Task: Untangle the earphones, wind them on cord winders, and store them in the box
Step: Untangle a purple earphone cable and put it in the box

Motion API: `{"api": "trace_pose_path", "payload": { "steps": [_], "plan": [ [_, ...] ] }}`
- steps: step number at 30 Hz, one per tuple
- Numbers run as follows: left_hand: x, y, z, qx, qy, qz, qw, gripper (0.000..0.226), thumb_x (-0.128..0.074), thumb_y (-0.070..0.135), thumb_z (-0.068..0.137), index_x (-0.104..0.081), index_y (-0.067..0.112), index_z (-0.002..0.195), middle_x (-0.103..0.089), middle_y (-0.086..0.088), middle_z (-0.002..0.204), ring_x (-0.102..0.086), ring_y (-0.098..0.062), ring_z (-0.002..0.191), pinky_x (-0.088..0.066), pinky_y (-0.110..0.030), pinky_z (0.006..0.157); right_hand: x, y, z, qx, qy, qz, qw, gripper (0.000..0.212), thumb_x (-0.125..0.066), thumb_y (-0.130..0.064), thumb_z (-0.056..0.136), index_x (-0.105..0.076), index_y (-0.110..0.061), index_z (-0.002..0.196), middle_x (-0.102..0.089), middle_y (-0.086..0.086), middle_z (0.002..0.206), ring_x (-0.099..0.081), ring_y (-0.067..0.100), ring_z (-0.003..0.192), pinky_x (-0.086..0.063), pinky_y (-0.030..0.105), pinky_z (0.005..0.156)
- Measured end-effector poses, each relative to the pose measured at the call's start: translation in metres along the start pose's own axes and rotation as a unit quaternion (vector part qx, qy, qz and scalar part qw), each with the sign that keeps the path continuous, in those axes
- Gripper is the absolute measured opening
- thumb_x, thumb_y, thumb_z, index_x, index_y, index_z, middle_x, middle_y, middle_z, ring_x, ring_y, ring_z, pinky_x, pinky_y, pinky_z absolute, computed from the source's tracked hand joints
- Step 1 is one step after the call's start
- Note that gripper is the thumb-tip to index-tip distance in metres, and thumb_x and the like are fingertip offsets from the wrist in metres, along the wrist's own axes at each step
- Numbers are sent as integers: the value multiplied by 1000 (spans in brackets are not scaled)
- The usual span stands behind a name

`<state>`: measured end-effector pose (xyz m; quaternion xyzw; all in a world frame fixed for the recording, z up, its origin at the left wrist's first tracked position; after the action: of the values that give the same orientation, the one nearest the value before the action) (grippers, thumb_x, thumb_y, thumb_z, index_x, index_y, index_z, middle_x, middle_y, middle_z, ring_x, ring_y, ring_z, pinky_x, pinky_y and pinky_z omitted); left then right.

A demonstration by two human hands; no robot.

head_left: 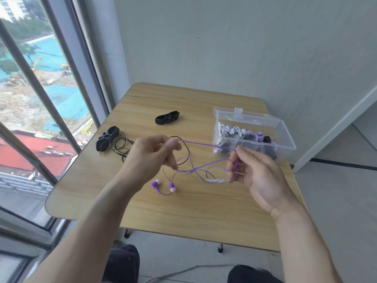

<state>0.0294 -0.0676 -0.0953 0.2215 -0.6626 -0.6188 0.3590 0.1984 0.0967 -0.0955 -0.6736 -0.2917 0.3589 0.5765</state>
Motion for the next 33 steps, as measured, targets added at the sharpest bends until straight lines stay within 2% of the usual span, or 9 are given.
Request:
{"api": "trace_pose_path", "payload": {
  "steps": [6, 9, 11, 15, 20, 24, 26, 30, 33],
  "plan": [
    [-1, 5, -1, 88, -8, -239, 967, 23, -54, 17, 100, -64, -1, 89, -37, 0, 46, -40, -17, 41, -50, -30, 57, -2, 6, 4, -12, -2, -17, 1000, 35, -69, -38, 87, -63, -20, 57, -67, 7, 92, -60, 17, 81, -45, 31, 64],
    [6, 5, -2, 46, -44, -57, 996, 22, -65, 25, 94, -73, 8, 83, -36, 2, 44, -32, -15, 39, -38, -25, 49, 2, 2, 5, -1, 33, -5, 999, 17, -74, -27, 79, -68, -16, 68, -72, 6, 84, -68, 19, 91, -50, 35, 77],
    [11, 3, -2, -11, -69, 167, 983, 17, -74, 34, 86, -77, 21, 76, -37, 11, 46, -33, -9, 43, -31, -17, 45, 10, -1, 5, -14, 69, 67, 995, 26, -78, -16, 73, -55, -12, 61, -58, 1, 59, -66, 20, 68, -51, 33, 69],
    [23, -8, 4, -33, 12, 276, 961, 23, -75, 44, 82, -73, 26, 69, -46, 11, 45, -42, -7, 45, -37, -24, 51, 17, -5, 4, -59, 100, 97, 988, 41, -70, -20, 73, -47, -21, 39, -21, -8, 48, -25, 10, 40, -28, 25, 48],
    [23, -10, 10, 77, 61, -110, 989, 37, -51, 31, 103, -67, 6, 82, -52, -8, 52, -66, -23, 59, -55, -35, 72, 15, -1, 2, -93, 37, 94, 990, 9, -69, -16, 74, -61, -12, 76, -30, -8, 54, -26, 5, 41, -26, 19, 44],
    [16, -8, 9, 150, 29, -300, 942, 25, -43, 14, 104, -55, 7, 84, -27, 1, 45, -41, -21, 41, -54, -40, 69, 18, 7, 3, -124, 33, 99, 987, 26, -65, -10, 74, -68, 0, 99, -51, -7, 57, -39, 8, 48, -38, 21, 48],
    [23, -10, 10, 153, 48, -228, 960, 25, -48, 19, 103, -56, 9, 82, -22, 5, 43, -25, -15, 38, -47, -36, 66, 19, 9, 3, -151, 46, 111, 981, 23, -67, -11, 73, -70, -3, 95, -43, -5, 56, -34, 6, 42, -33, 19, 42],
    [44, -5, 8, 80, 165, 127, 975, 35, -63, 41, 94, -70, 14, 73, -49, 2, 49, -44, -16, 48, -38, -26, 53, 36, 11, 5, -155, 124, -31, 980, 22, -74, -23, 80, -70, -4, 89, -31, -8, 49, -18, 5, 37, -15, 17, 35],
    [54, -2, 7, 65, 222, 99, 968, 38, -55, 40, 99, -70, 14, 75, -53, -7, 59, -47, -18, 52, -37, -26, 50, 50, 12, 6, -149, 183, -26, 971, 35, -66, -40, 91, -68, -8, 78, -45, -3, 55, -34, 8, 39, -31, 19, 36]
  ]
}}
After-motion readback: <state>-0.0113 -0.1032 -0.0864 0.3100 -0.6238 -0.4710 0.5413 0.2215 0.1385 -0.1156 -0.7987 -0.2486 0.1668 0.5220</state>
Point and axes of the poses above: each hand's wrist, its own z-axis towards the middle knuckle, its own x-axis out of the back of the hand, y = z × x, the point moved 4 cm from there along z, towards the middle knuckle
